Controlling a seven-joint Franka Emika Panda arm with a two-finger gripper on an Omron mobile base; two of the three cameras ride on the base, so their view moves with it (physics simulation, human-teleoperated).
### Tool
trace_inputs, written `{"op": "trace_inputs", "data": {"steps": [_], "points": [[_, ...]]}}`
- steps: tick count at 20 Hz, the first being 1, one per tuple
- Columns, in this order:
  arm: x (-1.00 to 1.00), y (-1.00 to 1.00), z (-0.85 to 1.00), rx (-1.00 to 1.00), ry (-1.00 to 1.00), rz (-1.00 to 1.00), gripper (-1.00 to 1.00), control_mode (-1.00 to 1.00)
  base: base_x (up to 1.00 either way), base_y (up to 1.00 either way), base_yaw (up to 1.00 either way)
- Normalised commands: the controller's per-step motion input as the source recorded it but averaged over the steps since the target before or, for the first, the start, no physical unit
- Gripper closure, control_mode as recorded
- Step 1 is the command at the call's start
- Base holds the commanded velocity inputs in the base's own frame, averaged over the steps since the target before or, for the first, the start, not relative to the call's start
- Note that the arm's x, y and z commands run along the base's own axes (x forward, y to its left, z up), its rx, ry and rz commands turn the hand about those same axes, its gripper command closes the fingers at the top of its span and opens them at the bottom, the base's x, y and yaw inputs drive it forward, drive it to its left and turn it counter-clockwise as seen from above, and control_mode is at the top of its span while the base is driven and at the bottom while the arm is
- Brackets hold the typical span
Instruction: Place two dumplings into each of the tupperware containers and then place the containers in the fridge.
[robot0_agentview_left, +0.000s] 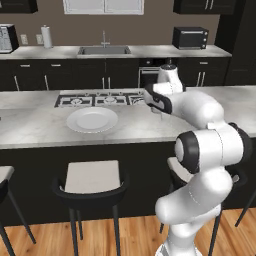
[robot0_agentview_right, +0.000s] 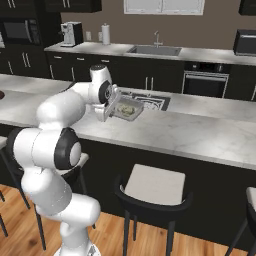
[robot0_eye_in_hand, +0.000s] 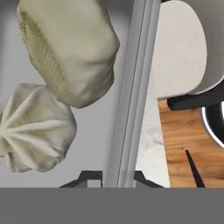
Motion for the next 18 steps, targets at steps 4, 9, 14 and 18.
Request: {"op": "trace_inputs", "data": {"steps": [4,9,14,18], "points": [[-1.00,0.00,0.09,0.00,-0.01,-0.07,1.00,-1.00,0.00,0.00,0.00],[-1.00,0.00,-0.07,0.00,-0.15,-0.06,1.00,-1.00,0.00,0.00,0.00],[-1.00,0.02,-0.15,0.00,-0.13,-0.02,1.00,-1.00,0.00,0.00,0.00],[-1.00,0.31,-0.19,0.00,-0.08,0.00,1.00,-1.00,0.00,0.00,0.00]]}}
